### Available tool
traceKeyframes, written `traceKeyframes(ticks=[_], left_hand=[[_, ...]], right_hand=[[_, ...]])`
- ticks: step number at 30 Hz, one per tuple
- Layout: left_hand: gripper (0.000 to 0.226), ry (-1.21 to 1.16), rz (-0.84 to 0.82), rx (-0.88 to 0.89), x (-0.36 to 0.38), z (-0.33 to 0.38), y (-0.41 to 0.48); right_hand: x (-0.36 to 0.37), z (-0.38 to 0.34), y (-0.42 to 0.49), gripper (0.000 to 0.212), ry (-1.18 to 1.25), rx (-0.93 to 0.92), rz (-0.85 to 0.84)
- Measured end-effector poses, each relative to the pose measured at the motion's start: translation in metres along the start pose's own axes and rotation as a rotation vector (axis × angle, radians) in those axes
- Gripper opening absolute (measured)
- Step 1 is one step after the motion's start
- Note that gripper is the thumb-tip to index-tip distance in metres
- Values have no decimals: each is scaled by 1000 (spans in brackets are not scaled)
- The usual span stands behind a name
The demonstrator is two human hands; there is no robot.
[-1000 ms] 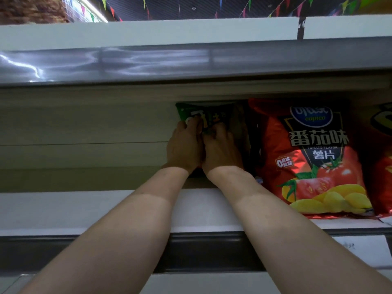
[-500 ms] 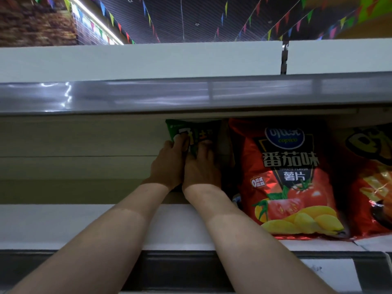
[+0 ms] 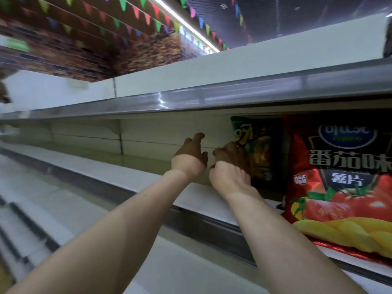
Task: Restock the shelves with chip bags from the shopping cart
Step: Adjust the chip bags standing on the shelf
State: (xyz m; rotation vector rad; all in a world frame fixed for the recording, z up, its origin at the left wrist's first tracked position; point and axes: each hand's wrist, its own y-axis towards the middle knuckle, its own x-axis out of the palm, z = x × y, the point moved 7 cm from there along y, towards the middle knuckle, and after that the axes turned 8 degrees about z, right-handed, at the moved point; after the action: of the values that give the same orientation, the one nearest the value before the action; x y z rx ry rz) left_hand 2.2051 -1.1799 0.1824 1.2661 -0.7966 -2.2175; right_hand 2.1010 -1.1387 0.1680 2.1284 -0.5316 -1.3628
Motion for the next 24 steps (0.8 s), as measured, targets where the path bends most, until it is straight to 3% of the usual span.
traceKeyframes(ticks=[9, 24], left_hand=[[38, 258, 183, -273, -89, -62, -59], [27, 648, 266, -646, -275, -159, -266]], right_hand=[[-4, -80, -30, 32, 115, -416, -51], [21, -250, -232, 32, 375, -860, -327]])
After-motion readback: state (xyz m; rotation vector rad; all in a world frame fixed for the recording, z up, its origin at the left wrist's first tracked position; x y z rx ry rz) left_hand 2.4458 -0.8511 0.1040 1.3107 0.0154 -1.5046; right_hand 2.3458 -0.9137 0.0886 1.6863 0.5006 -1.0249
